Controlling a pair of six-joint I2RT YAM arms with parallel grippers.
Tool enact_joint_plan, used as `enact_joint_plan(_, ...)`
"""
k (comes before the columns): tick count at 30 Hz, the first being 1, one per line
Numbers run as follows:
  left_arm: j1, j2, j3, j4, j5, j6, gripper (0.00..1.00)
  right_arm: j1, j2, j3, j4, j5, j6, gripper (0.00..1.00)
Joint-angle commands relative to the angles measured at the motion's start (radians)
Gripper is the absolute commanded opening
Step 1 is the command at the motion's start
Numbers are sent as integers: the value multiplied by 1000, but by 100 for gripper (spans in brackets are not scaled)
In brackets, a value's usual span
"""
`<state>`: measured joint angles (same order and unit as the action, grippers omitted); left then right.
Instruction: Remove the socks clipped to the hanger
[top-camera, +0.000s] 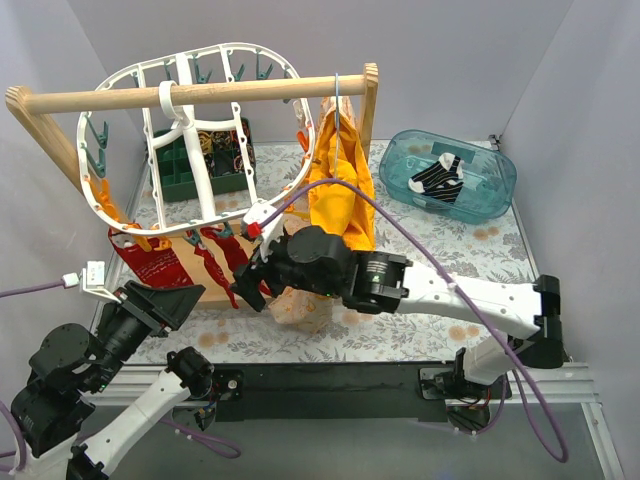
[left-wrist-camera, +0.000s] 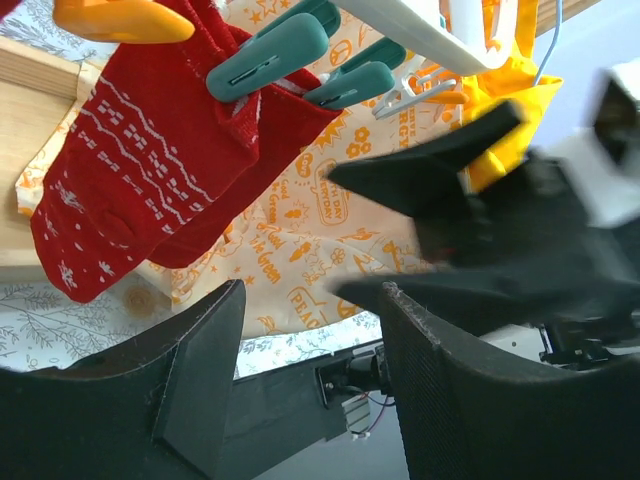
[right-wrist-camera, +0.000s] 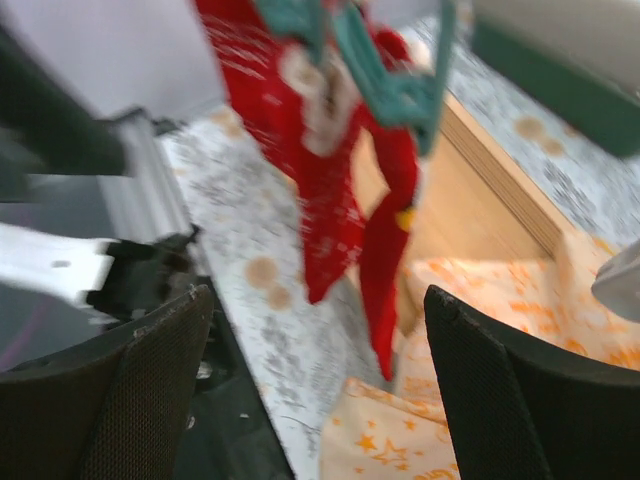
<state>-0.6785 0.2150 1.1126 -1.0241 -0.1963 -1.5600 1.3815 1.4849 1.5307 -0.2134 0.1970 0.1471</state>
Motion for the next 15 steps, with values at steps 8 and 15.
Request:
enact_joint_plan(8,-3,4,10,-33,-12,2,54,-2,149,-43,29,303,54,91)
enact_joint_plan(15,-3,-2,-36,-4,21,-23,54,-2,186,-92,92,289,83,63)
